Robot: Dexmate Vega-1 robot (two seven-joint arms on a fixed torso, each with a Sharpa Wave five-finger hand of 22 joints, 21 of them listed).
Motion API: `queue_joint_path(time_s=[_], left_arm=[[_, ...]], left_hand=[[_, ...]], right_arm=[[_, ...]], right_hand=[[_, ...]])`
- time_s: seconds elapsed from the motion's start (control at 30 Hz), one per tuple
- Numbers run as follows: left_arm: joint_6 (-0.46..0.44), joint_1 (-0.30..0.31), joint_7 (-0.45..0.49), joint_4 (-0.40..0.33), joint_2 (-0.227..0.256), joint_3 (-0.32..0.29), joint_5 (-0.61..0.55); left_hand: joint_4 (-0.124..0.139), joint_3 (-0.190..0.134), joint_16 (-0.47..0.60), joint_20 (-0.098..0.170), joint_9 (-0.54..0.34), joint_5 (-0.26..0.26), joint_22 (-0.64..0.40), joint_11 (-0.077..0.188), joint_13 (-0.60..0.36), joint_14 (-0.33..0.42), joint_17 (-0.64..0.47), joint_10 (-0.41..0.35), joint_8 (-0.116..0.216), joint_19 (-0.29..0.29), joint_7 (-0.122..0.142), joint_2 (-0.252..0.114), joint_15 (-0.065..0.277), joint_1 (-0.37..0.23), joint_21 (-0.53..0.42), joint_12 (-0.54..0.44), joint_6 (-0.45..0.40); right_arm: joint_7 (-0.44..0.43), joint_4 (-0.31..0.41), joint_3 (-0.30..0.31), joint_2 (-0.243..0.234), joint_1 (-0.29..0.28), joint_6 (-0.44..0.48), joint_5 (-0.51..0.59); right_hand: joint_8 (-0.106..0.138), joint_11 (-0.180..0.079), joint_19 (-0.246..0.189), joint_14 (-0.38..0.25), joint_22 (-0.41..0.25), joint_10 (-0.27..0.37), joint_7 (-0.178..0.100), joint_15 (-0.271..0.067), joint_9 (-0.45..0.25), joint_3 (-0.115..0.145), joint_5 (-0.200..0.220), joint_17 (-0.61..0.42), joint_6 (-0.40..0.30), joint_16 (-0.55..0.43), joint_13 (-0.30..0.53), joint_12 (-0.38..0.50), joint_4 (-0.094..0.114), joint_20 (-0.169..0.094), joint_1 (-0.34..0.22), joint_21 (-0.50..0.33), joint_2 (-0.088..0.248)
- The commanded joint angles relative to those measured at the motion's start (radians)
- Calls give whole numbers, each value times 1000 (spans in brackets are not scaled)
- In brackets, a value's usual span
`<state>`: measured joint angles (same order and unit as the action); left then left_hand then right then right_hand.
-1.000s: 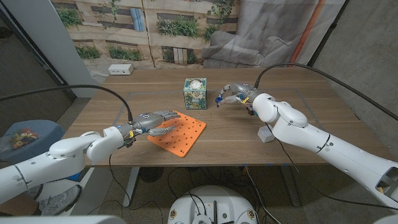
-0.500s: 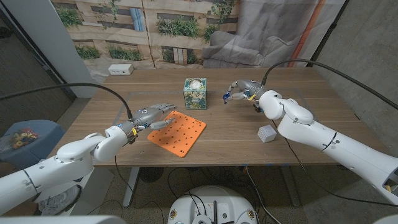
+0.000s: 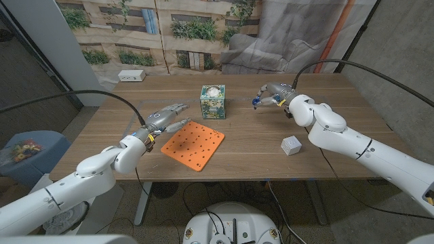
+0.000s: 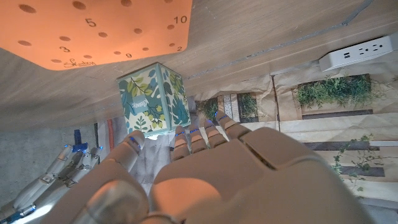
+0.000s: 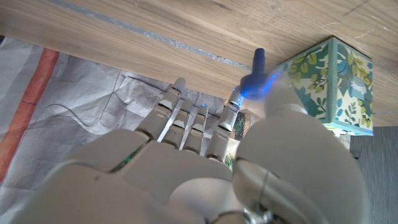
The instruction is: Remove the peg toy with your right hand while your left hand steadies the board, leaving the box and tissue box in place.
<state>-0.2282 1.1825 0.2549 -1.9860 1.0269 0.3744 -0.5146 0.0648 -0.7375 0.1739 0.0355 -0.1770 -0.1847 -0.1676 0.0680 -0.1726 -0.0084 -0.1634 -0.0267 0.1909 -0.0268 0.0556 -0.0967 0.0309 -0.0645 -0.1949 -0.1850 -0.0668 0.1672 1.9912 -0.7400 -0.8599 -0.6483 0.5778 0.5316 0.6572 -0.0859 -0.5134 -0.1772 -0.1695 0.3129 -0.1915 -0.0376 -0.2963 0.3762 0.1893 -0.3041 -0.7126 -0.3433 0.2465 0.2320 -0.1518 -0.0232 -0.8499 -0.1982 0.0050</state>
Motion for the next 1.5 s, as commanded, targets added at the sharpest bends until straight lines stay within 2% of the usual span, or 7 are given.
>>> queue_joint_path(time_s=[0.03,0.33,0.53,0.63,0.9,1.3,1.5], left_arm=[[-22,-69,62,56,-105,24,77],[1,-119,131,122,-190,33,161],[17,-150,158,159,-224,44,200],[60,-154,176,185,-250,34,256],[97,-161,195,220,-282,22,346],[222,-192,208,323,-336,12,474],[241,-208,212,356,-348,20,495]], left_hand=[[-10,0,2,88,0,2,-2,3,0,11,1,-8,9,-10,-3,-70,47,-11,-7,-4,-19],[-17,1,2,86,0,2,-2,3,0,14,2,-9,9,-16,-4,-69,46,-13,-7,-4,-26],[-23,3,2,85,0,3,-2,2,0,17,2,-14,8,-19,-5,-68,47,-15,-7,-5,-28],[-25,3,2,86,0,3,-1,3,0,17,2,-14,7,-20,-5,-67,46,-16,-6,-4,-28],[-33,5,1,83,1,4,-1,2,0,18,2,-13,7,-22,-8,-65,44,-18,-5,-3,-34],[-42,7,1,81,1,4,-1,1,1,21,2,-15,6,-26,-8,-66,39,-21,-4,-3,-41],[-45,8,2,78,1,4,-1,2,1,27,1,-20,6,-30,-12,-68,37,-22,-4,-4,-48]], right_arm=[[23,-80,-19,-5,47,-24,76],[44,-154,-54,16,89,-30,173],[50,-191,-63,27,100,-33,217],[64,-208,-72,31,108,-32,241],[85,-254,-94,46,123,-22,307],[122,-330,-137,75,150,3,415],[147,-372,-160,89,166,0,456]], right_hand=[[20,-4,-4,-11,-4,3,-31,-26,-27,0,7,-5,-28,2,0,0,-3,-6,5,-1,2],[21,-5,-8,-12,-4,5,-31,-30,-27,0,8,-5,-30,2,0,0,-5,-7,2,-2,3],[22,-7,-10,-14,-4,9,-31,-33,-27,0,9,-6,-32,1,0,2,-6,-8,0,-2,4],[23,-9,-12,-15,-4,10,-31,-35,-27,0,9,-6,-32,1,0,2,-6,-9,0,-3,4],[24,-9,-13,-16,-4,11,-31,-34,-27,-1,9,-6,-34,0,0,1,-7,-11,-1,-3,4],[25,-9,-18,-22,-4,10,-31,-37,-27,-3,9,-6,-35,-2,0,0,-8,-12,-1,-4,4],[26,-11,-23,-27,-4,16,-31,-40,-27,-4,9,-7,-36,-4,0,2,-8,-11,-1,-6,5]])
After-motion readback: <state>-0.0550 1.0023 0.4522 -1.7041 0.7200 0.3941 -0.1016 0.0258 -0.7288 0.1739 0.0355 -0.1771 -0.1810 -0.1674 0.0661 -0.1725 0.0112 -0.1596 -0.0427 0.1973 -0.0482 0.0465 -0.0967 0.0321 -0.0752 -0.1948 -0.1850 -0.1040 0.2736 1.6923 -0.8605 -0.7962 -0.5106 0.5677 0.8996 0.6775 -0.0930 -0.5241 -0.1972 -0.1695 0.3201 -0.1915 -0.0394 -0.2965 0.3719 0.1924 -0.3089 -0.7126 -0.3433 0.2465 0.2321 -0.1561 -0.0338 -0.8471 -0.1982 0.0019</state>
